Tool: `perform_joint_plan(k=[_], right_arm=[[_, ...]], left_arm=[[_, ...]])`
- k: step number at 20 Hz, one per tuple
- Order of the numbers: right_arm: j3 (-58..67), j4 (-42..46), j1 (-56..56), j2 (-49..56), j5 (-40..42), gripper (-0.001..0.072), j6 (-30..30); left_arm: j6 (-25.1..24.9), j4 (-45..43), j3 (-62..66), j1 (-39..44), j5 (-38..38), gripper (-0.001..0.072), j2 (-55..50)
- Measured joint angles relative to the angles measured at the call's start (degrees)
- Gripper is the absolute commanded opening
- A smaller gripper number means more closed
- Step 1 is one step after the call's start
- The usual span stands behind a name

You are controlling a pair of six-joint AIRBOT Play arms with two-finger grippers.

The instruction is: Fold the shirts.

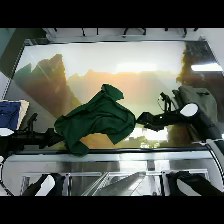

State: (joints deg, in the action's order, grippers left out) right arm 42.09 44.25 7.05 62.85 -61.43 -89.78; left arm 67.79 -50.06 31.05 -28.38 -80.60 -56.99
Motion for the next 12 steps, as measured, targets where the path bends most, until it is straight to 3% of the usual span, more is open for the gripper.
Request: perform_joint_plan(k=[7, 12], right_arm=[[-8.44, -3.13, 11.02, 2.32, 12.57, 0.0698, -8.92], [-9.27, -9.03, 18.38, 7.76, 19.06, 0.0695, -11.39]], left_arm=[[4.63, -1.18, 4.15, 2.91, -0.66, 0.0015, 4.9], [5.79, -1.2, 9.4, 3.28, -0.85, 0.0015, 5.62]])
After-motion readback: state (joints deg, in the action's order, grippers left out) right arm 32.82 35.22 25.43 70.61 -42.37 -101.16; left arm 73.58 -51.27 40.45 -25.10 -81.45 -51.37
